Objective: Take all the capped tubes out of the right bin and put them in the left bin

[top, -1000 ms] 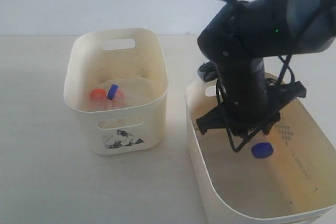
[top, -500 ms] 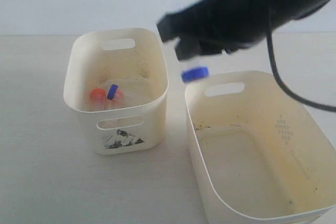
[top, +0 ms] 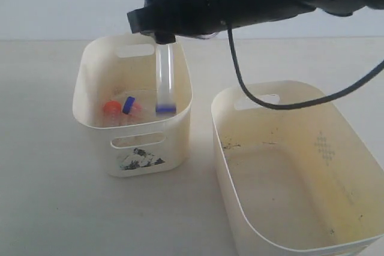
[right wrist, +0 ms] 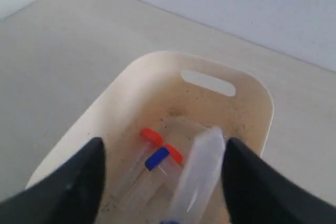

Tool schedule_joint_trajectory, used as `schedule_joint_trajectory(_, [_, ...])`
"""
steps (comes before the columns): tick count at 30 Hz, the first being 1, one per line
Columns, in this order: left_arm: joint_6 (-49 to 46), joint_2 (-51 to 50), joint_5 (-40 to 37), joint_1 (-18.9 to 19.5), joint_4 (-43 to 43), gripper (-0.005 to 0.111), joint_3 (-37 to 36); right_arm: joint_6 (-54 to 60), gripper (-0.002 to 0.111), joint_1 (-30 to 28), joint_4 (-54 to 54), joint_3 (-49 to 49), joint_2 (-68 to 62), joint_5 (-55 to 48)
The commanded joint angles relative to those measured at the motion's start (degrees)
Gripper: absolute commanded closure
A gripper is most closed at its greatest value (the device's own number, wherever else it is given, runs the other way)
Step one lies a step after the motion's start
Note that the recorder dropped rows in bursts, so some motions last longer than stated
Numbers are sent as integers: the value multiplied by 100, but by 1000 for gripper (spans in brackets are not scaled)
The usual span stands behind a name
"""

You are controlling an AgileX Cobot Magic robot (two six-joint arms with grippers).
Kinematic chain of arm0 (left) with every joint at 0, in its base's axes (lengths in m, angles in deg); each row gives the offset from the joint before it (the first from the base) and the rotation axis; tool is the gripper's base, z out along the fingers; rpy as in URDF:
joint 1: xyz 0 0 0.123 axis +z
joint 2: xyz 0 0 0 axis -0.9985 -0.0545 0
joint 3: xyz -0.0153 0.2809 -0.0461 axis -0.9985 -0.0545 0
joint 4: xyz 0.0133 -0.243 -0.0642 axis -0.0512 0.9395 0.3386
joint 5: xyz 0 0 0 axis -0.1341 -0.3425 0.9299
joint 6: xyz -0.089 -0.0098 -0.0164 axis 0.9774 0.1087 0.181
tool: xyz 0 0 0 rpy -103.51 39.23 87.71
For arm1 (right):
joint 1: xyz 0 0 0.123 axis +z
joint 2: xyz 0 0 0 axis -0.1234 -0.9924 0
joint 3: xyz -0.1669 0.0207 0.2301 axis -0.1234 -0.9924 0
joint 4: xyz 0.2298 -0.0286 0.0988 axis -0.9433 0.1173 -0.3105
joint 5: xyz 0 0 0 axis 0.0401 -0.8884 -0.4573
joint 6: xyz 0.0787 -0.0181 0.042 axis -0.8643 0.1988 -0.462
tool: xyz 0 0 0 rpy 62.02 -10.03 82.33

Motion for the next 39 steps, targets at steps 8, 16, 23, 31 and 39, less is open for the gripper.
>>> schedule_joint_trajectory(8, [38,19,45,14,-10,102,16,601,104,-5,439,31,2703,-241])
schedule_joint_trajectory(16, [38,19,45,14,-10,102,16,588,104,-5,841,31,3479,-2003])
schedule_joint_trajectory(23, [38,19,45,14,-10,102,16,588,104,-5,758,31,3479,-2023])
schedule_joint_trajectory(31, [38,19,45,14,-10,102,16,588,104,-5,750,31,3479,-2023])
schedule_joint_trajectory(39, [38,19,45,14,-10,102,16,588,104,7,1055,-78,3802,-2099])
